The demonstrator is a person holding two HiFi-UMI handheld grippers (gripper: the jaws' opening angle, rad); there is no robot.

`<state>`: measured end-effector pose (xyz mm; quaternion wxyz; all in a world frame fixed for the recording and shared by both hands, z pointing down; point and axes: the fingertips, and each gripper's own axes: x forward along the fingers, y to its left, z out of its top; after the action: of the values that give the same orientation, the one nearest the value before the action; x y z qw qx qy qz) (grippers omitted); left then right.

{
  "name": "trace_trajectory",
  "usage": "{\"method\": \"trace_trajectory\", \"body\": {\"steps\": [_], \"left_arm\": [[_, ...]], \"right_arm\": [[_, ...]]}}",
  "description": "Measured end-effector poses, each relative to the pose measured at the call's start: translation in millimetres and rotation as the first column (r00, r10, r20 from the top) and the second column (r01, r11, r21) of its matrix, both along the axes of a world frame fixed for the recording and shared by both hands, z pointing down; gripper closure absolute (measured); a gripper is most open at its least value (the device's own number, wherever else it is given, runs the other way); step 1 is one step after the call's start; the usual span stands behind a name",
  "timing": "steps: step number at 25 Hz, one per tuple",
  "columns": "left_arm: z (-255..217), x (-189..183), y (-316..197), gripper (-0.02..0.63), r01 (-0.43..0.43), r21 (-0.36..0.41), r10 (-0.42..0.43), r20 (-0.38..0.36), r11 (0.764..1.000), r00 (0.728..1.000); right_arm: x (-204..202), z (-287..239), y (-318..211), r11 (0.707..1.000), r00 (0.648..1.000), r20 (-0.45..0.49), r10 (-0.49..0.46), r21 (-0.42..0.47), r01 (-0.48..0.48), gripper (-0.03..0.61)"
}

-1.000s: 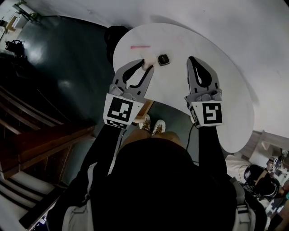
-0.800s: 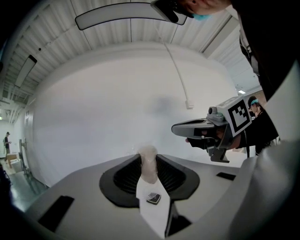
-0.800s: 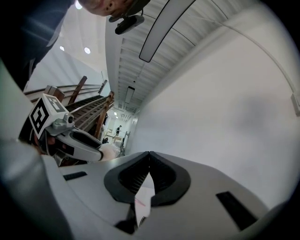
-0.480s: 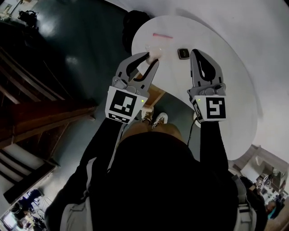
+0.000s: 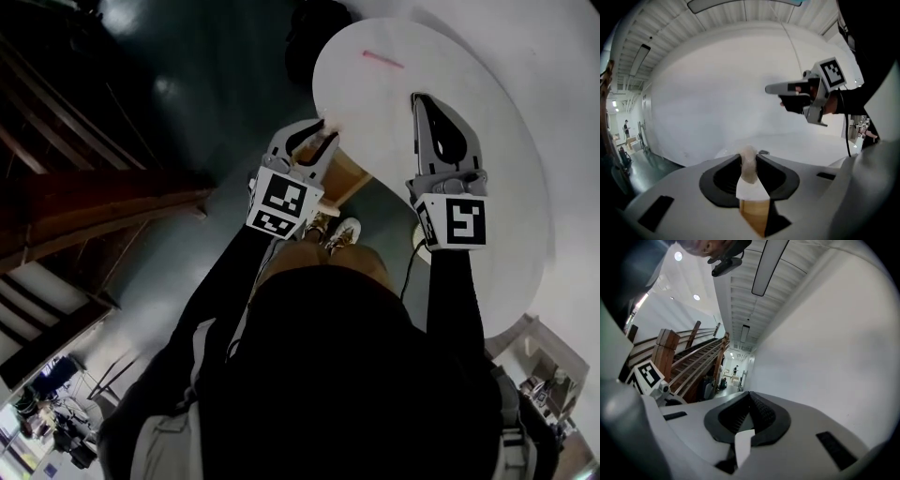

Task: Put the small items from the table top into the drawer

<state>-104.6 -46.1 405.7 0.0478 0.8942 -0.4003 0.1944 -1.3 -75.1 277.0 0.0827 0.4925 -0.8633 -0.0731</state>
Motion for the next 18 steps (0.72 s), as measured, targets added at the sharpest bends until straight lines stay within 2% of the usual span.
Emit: {"method": "trace_trajectory", "body": {"steps": [4, 9, 14, 18], "left_arm": [[90.0, -10.6, 11.0, 0.502, 0.001, -0.181, 0.018, 0.105, 0.984, 0.994], [174.5, -14.6, 27.9, 0.499, -0.011, -0.35, 0.081, 0.184, 0.937, 0.98], [224.6, -11.0, 33.9, 0.486, -0.016, -0.444, 0.132, 0.231, 0.896, 0.964], [241.7, -8.5, 31.7, 0.473, -0.022, -0.473, 0.15, 0.236, 0.881, 0.96]], "right_arm": [[2.0, 8.7, -0.1, 1.0, 1.0, -0.018, 0.019, -0.02, -0.02, 0.552], [12.2, 16.7, 0.5, 0.997, 0.998, -0.021, 0.066, -0.043, -0.067, 0.552], [23.9, 25.8, 3.2, 0.992, 0.994, -0.032, 0.107, -0.066, -0.109, 0.552], [26.3, 30.0, 4.2, 0.99, 0.992, -0.036, 0.12, -0.072, -0.122, 0.552]]}}
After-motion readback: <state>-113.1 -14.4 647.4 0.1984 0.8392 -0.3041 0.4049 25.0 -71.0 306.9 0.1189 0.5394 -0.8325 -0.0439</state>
